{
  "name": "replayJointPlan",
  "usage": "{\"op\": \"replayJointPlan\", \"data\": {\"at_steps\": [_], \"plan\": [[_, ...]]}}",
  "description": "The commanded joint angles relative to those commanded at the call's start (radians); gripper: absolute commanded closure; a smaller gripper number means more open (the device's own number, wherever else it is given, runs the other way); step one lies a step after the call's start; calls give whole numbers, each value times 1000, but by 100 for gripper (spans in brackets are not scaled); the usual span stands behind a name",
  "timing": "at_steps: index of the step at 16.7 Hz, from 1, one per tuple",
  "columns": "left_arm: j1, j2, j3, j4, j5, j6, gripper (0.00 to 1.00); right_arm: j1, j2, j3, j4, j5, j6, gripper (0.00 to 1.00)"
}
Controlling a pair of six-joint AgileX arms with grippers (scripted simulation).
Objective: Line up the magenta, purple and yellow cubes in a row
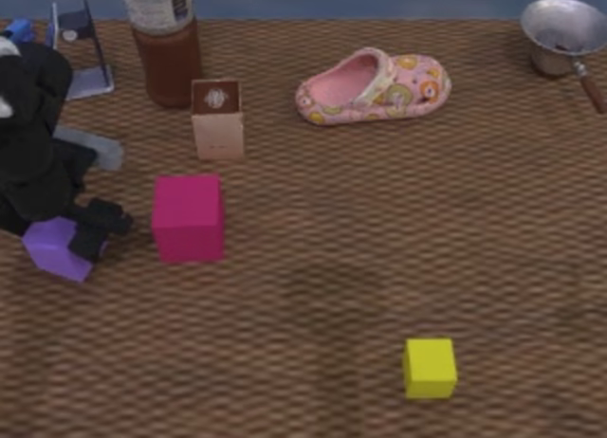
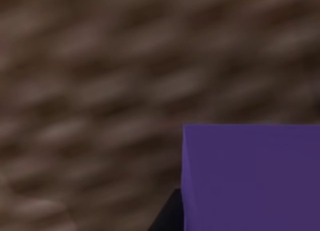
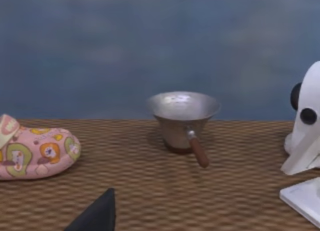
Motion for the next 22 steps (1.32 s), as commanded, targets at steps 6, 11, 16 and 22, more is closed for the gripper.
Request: {"op": "replayJointPlan", "data": {"at_steps": [6, 11, 16, 22], "plan": [[0, -27, 20, -27, 5, -2, 100, 0, 0, 0, 0, 0, 0, 0], [13, -86, 116, -193, 5, -4, 100, 0, 0, 0, 0, 0, 0, 0], [19, -122, 159, -263, 5, -6, 100, 0, 0, 0, 0, 0, 0, 0], [-44, -104, 178, -272, 3, -71, 100, 0, 0, 0, 0, 0, 0, 0]]}}
